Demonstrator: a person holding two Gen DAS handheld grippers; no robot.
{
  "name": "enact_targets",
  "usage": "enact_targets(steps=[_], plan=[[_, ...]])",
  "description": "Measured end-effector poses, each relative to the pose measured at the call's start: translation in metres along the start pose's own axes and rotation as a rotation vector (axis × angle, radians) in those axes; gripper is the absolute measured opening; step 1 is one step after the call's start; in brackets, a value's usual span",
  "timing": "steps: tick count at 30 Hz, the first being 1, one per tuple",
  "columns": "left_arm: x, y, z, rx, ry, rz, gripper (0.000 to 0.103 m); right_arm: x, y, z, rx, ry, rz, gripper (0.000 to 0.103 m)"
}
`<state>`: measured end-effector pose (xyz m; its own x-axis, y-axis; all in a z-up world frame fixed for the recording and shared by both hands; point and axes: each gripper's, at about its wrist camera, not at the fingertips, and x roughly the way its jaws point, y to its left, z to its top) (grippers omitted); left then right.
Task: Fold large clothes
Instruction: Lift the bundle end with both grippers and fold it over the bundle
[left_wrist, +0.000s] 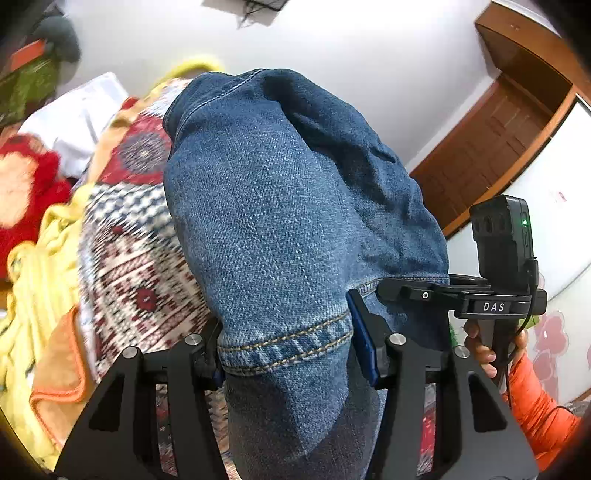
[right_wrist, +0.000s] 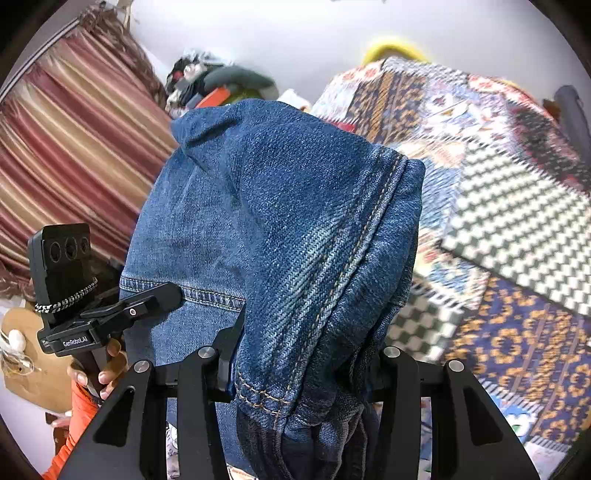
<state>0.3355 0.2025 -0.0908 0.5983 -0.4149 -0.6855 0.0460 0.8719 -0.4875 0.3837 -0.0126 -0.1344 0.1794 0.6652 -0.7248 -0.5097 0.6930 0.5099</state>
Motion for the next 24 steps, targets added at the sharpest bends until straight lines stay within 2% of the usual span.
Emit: enact_targets(steps=[7, 13, 17, 19, 22, 24], plan=[[0.017, 0.081, -0.045, -0.145, 0.08, 0.035, 0.054, 0.089, 0.01, -0.012, 0.028, 0.141, 0.014, 0.044], [0.043, 0.134, -0.077, -0.244, 0.13, 0.072, 0.054, 0.164, 0.008, -0.023, 0.045, 0.263, 0.011, 0.044], [0.059, 0.17, -0.1, -0.332, 0.129, 0.025, 0.057, 0.181, 0.012, -0.025, -0.014, 0.281, 0.005, 0.045], [0.064, 0.178, -0.109, -0.35, 0.127, 0.022, 0.064, 0.184, 0.017, -0.028, -0.067, 0.283, -0.013, 0.05], [0.064, 0.18, -0.121, -0.349, 0.128, 0.051, 0.071, 0.183, 0.022, -0.037, -0.147, 0.276, -0.057, 0.061], [0.06, 0.176, -0.125, -0.325, 0.122, 0.078, 0.072, 0.18, 0.024, -0.042, -0.167, 0.273, -0.08, 0.065]])
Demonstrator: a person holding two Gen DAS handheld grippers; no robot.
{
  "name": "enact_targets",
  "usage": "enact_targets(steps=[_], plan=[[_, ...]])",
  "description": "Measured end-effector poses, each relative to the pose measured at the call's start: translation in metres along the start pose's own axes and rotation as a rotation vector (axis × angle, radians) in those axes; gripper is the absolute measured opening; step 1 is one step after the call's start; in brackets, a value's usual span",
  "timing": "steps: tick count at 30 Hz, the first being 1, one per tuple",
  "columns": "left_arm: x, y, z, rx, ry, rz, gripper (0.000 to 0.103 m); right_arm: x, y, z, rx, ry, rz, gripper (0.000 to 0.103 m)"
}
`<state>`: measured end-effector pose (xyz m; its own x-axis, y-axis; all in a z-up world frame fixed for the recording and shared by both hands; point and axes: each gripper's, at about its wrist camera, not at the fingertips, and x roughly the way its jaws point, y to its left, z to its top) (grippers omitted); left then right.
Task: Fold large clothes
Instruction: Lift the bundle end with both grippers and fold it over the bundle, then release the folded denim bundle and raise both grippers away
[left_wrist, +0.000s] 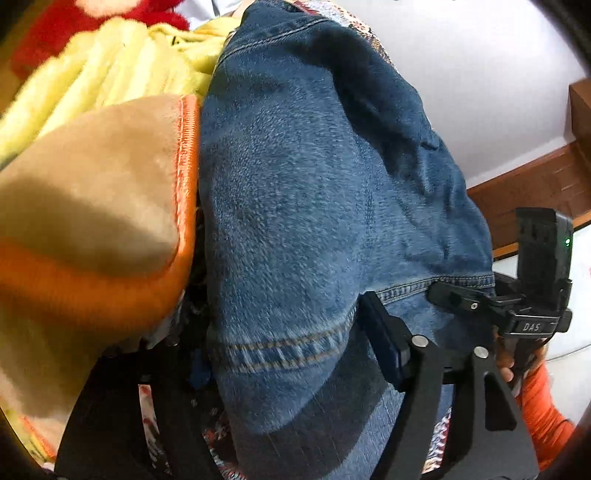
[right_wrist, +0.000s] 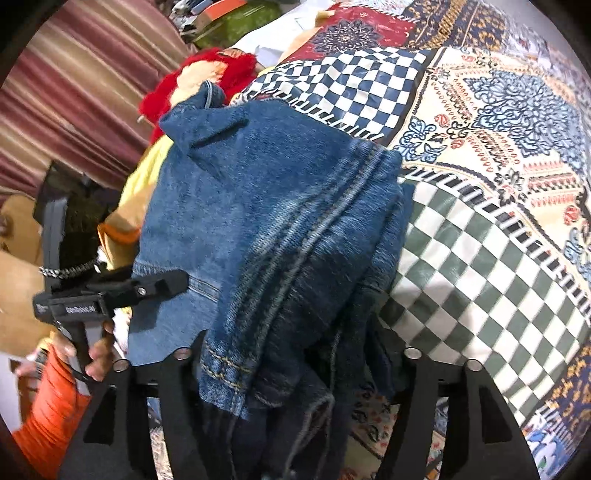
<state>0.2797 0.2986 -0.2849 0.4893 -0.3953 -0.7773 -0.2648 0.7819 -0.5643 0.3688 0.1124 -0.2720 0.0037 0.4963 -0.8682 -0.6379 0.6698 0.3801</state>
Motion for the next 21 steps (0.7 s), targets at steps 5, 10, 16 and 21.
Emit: enact_targets(steps=[5, 10, 16, 21], plan=[[-0.023, -0.028, -0.018, 0.112, -0.045, 0.172, 0.073, -0.025, 0.0, -0.013, 0.001, -0.024, -0.05, 0.066], [-0.061, -0.06, -0.037, 0.181, -0.115, 0.242, 0.072, -0.076, 0.015, -0.034, -0.068, -0.108, -0.133, 0.066], [-0.127, -0.126, -0.064, 0.303, -0.309, 0.264, 0.072, -0.16, 0.06, -0.063, -0.136, -0.337, -0.154, 0.066], [-0.19, -0.182, -0.091, 0.387, -0.501, 0.247, 0.072, -0.232, 0.106, -0.096, -0.186, -0.581, -0.163, 0.066]])
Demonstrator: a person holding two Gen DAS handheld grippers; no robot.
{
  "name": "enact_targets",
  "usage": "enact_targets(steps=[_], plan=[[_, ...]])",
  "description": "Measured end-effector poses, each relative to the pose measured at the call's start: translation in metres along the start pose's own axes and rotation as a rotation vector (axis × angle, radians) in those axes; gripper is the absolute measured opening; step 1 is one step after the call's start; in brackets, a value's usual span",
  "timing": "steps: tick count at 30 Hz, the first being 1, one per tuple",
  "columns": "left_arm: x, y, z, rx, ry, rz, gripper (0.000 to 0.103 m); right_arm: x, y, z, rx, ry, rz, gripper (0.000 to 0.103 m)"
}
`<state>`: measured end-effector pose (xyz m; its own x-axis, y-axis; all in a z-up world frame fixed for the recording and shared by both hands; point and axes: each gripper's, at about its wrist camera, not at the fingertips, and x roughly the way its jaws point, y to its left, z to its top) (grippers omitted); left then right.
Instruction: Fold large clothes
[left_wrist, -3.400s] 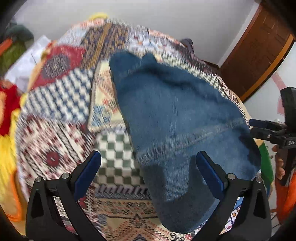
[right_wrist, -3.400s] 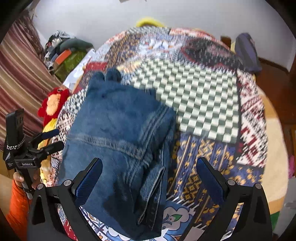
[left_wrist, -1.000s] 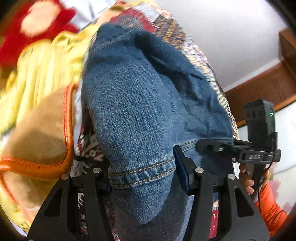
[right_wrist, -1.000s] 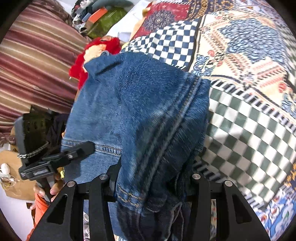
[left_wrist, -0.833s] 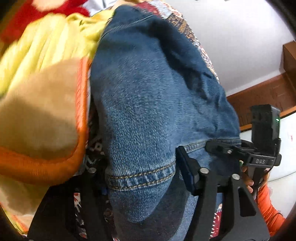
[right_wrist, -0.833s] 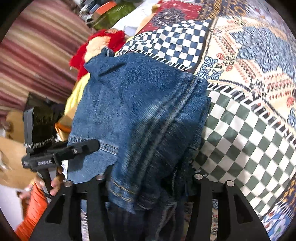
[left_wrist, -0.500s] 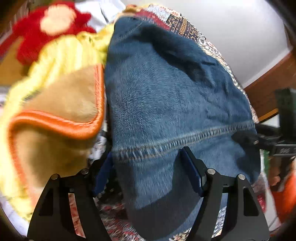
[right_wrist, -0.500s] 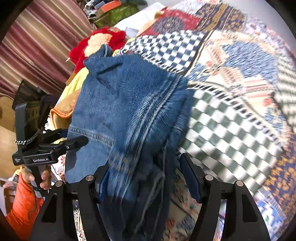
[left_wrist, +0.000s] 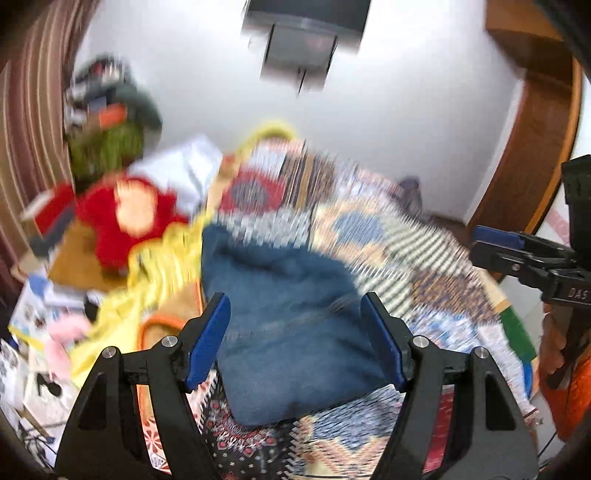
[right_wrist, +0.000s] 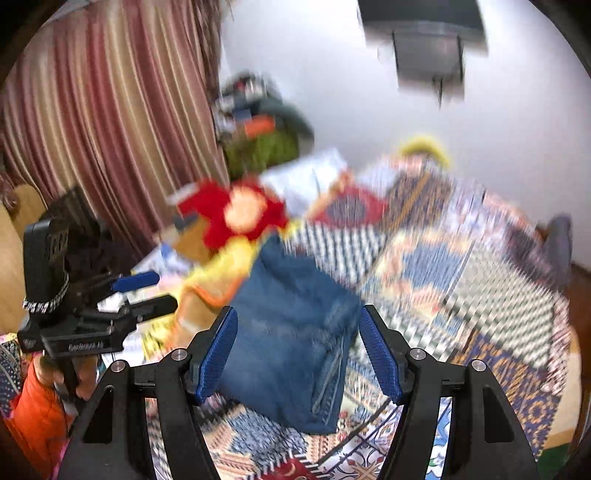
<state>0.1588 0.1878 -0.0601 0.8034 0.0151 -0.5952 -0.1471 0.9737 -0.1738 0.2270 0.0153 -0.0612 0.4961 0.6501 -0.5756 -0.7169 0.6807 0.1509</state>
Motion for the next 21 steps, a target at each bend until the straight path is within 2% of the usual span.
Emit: enact_targets(steps=[4, 8, 12, 17, 19, 21], plan=[[-0.065, -0.033, 0.008, 0.037, -0.171, 0.005, 0.072, -0.071, 0.025, 0.002, -0.015, -0.19, -0.014, 0.066], [-0.118, -0.056, -0.001, 0.058, -0.324, 0.035, 0.072, -0.121, 0.051, -0.007, -0.037, -0.308, -0.035, 0.066], [-0.151, -0.071, -0.015, 0.061, -0.424, 0.071, 0.072, -0.154, 0.071, -0.023, -0.034, -0.386, -0.053, 0.066], [-0.168, -0.078, -0.028, 0.053, -0.468, 0.115, 0.074, -0.173, 0.09, -0.043, -0.041, -0.423, -0.124, 0.068], [-0.171, -0.08, -0.032, 0.052, -0.477, 0.142, 0.086, -0.175, 0.094, -0.048, -0.043, -0.421, -0.151, 0.082], [-0.174, -0.081, -0.037, 0.048, -0.478, 0.148, 0.097, -0.176, 0.096, -0.052, -0.042, -0.425, -0.181, 0.09]])
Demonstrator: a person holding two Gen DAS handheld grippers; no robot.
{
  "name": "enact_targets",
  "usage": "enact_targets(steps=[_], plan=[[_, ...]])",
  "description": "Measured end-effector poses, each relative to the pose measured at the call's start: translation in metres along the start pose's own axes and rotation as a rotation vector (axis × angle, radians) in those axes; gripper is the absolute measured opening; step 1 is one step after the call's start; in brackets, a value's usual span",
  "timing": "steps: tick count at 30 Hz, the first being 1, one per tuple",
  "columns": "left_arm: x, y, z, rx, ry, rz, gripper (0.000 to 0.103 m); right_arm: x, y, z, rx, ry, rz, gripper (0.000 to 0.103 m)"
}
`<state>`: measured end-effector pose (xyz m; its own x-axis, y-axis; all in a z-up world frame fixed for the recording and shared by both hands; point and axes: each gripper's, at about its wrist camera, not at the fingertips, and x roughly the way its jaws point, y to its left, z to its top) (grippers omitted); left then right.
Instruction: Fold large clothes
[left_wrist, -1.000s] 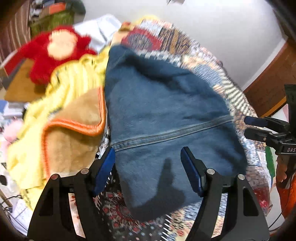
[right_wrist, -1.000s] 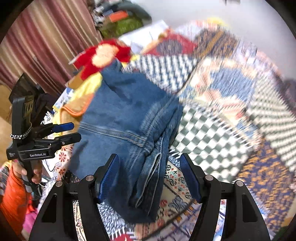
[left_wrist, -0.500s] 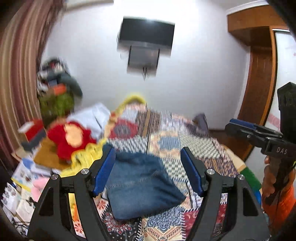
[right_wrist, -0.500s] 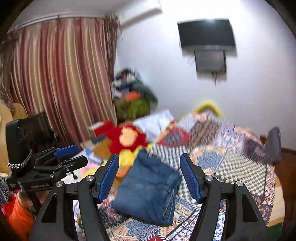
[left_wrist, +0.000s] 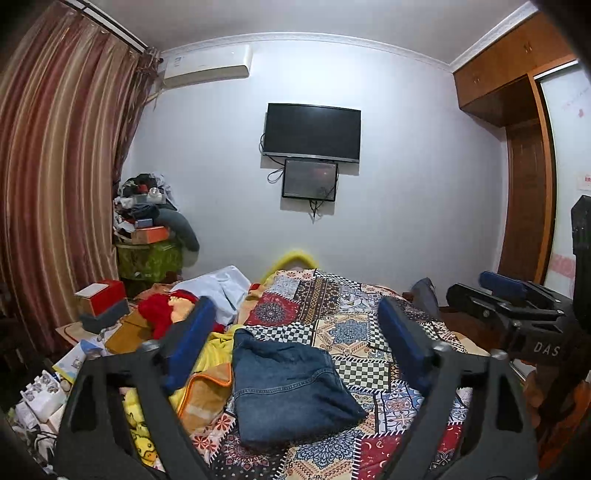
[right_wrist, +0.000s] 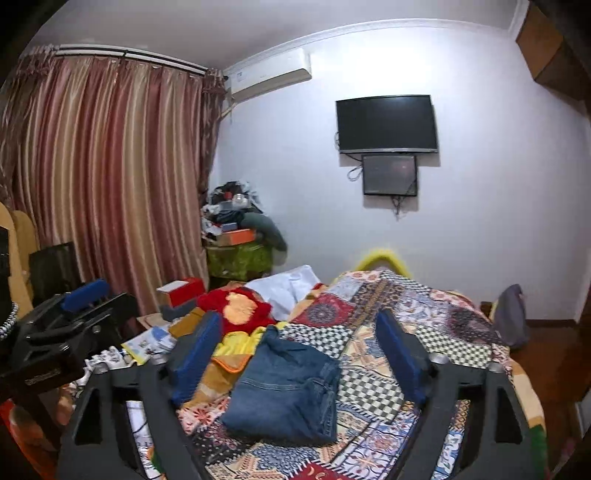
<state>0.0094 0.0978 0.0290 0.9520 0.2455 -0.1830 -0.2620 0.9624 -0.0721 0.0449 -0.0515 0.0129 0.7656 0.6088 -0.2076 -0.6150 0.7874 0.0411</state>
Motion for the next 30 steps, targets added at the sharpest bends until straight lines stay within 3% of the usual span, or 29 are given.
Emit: enact_targets(steps=[1, 3, 30], plan=[[0.0, 0.0, -0.002, -0.001, 0.004, 0.01, 0.102, -0.003, 0.001, -0.001, 0.0, -0.006, -0.009, 0.094], [-0.001, -0.002, -0.004, 0.008, 0.008, 0.031, 0.103, -0.008, 0.002, -0.002, 0.006, -0.01, -0.031, 0.103], [0.003, 0.004, -0.015, -0.007, 0.044, 0.022, 0.103, -0.009, 0.005, -0.006, 0.001, 0.032, -0.037, 0.103]])
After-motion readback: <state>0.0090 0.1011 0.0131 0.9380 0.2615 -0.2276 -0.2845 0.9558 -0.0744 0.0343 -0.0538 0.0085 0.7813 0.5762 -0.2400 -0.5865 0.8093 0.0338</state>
